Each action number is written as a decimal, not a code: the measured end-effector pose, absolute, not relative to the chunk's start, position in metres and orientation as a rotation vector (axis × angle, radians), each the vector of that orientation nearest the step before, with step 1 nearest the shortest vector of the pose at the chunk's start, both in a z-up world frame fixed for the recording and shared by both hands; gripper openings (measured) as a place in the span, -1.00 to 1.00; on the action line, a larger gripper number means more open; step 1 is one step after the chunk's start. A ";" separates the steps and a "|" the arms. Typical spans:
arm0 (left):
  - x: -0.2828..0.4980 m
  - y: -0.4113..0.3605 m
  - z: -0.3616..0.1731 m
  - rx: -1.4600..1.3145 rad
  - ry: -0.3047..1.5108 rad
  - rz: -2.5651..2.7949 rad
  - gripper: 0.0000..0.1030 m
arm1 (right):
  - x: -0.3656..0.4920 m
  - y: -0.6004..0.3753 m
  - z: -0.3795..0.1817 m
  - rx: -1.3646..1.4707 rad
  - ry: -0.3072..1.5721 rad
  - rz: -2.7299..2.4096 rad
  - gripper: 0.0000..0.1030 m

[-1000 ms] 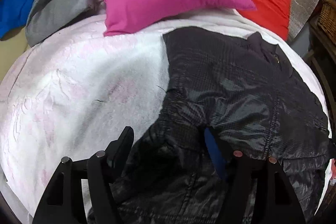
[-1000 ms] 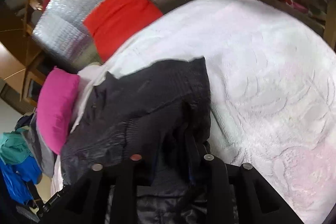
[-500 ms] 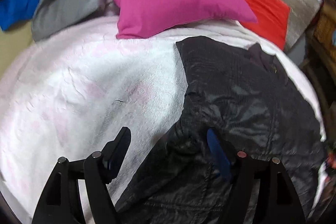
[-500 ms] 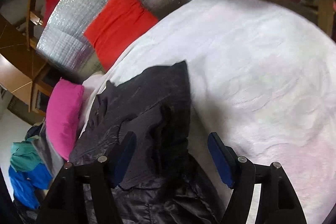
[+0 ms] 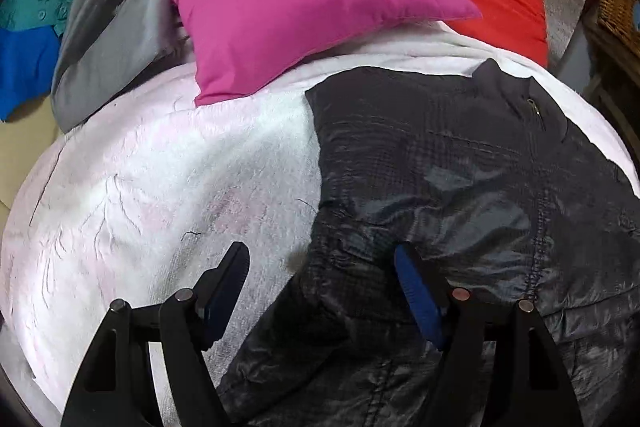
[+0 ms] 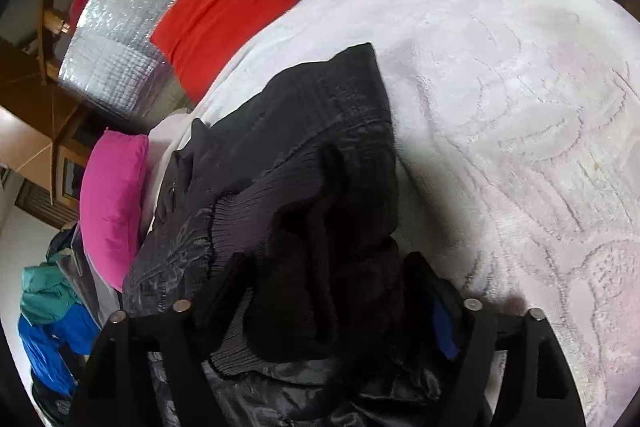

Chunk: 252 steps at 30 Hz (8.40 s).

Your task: Fold large clothes

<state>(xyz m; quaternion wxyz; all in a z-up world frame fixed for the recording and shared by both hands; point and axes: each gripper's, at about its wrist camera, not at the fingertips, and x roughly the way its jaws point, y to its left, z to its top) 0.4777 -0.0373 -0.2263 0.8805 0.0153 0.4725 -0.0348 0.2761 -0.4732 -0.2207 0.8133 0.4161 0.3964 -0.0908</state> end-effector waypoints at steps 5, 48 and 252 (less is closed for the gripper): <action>0.472 -0.045 -0.221 0.098 0.929 -0.046 0.47 | 0.279 -0.474 -0.218 0.883 0.872 -0.216 0.58; 0.445 -0.042 -0.177 0.175 0.678 0.001 0.47 | 0.308 -0.460 -0.210 0.847 0.789 -0.241 0.60; 0.623 -0.066 -0.211 -0.244 0.858 -0.232 -0.61 | 0.425 -0.493 -0.170 0.699 0.589 -0.110 -0.46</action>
